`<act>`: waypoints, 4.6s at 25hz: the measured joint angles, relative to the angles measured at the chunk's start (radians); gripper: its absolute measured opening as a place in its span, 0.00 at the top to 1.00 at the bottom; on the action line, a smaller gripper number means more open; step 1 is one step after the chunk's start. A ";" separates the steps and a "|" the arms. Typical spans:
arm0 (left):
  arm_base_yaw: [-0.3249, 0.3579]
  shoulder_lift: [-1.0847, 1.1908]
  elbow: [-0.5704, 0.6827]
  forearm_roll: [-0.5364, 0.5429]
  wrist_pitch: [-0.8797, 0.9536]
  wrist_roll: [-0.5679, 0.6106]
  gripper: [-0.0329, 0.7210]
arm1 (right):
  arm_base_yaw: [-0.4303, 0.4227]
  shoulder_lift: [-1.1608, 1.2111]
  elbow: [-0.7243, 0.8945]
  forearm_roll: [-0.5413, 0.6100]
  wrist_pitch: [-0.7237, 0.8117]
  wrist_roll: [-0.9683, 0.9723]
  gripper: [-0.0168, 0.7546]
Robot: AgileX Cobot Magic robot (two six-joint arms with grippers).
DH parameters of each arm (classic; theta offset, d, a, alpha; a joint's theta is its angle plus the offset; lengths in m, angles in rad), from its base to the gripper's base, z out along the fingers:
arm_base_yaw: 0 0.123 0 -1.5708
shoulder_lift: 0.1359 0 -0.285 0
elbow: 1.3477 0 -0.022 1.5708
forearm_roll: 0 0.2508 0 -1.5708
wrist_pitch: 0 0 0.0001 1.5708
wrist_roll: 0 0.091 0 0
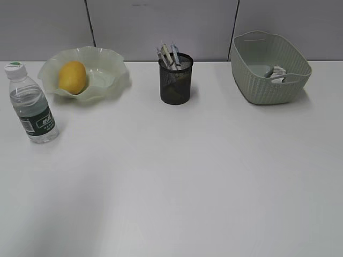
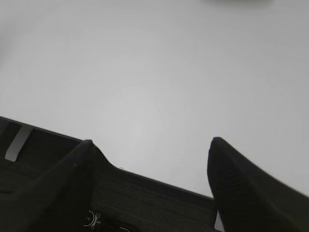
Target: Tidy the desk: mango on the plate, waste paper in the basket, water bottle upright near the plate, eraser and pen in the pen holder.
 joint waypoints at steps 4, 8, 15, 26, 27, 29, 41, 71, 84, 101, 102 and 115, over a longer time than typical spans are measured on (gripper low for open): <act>0.000 -0.242 0.136 0.018 -0.022 0.000 0.33 | 0.000 0.011 0.000 -0.018 -0.001 0.000 0.25; 0.000 -0.482 0.268 0.019 -0.045 0.000 0.33 | 0.000 0.076 0.000 -0.023 0.002 -0.001 0.25; -0.002 -0.767 0.466 0.015 -0.060 0.000 0.33 | 0.000 0.197 0.000 -0.044 0.002 -0.022 0.25; -0.002 -0.824 0.570 -0.039 -0.152 0.008 0.33 | 0.000 0.220 0.025 -0.025 -0.043 -0.052 0.25; -0.002 -0.824 0.570 -0.041 -0.153 0.011 0.33 | 0.000 0.220 0.031 -0.016 -0.046 -0.057 0.25; -0.002 -0.824 0.571 -0.037 -0.153 0.021 0.33 | 0.000 0.220 0.035 -0.006 -0.047 -0.062 0.25; -0.002 -0.824 0.571 -0.061 -0.153 0.045 0.33 | 0.000 0.221 0.036 0.004 -0.052 -0.069 0.25; 0.391 -0.957 0.571 -0.062 -0.153 0.045 0.34 | -0.349 -0.077 0.036 0.010 -0.056 -0.069 0.25; 0.415 -1.080 0.571 -0.062 -0.152 0.045 0.43 | -0.378 -0.147 0.036 0.013 -0.059 -0.069 0.25; 0.457 -1.080 0.571 -0.062 -0.152 0.045 0.52 | -0.378 -0.147 0.036 0.013 -0.059 -0.069 0.25; 0.468 -1.080 0.571 -0.062 -0.152 0.045 0.53 | -0.378 -0.147 0.036 0.013 -0.059 -0.069 0.25; 0.527 -1.080 0.571 -0.062 -0.152 0.045 0.60 | -0.378 -0.147 0.036 0.013 -0.059 -0.069 0.25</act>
